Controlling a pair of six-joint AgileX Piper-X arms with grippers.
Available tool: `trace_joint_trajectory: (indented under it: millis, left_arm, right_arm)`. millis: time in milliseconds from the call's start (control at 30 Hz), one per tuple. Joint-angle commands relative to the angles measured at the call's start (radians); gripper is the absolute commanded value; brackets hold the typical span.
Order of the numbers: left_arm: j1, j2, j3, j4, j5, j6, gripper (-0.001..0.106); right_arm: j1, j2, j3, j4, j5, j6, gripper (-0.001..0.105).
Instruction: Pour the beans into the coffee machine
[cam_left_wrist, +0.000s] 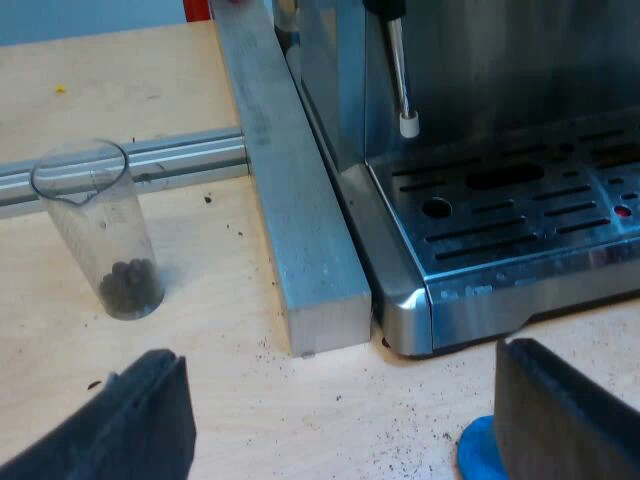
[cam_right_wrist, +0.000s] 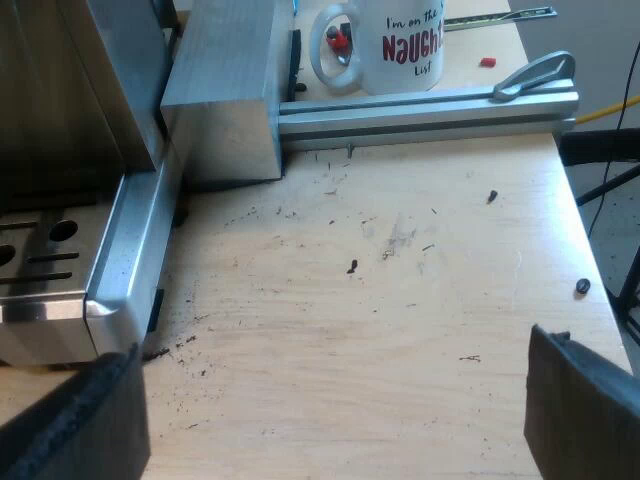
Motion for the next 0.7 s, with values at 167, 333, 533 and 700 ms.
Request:
trace_joint_trajectory:
  millis: [167,333,533,700]
  left_arm:
    - [0.001,-0.138,0.0,-0.013,-0.003,-0.001,0.065]
    - [0.001,-0.138,0.0,-0.02,-0.003,-0.001,0.065]
    - [0.001,-0.115,-0.049,-0.02,-0.021,-0.02,0.066]
    - [0.001,-0.067,-0.1,-0.02,-0.026,-0.02,0.083]
  right_arm:
    - [-0.001,-0.039,-0.005,-0.01,-0.008,-0.006,0.078]
    - [0.002,-0.035,-0.005,-0.086,-0.039,0.038,0.078]
    - [0.047,0.052,-0.077,-0.051,-0.099,0.055,0.078]
    - [0.168,0.171,-0.172,-0.051,-0.208,-0.005,0.078]
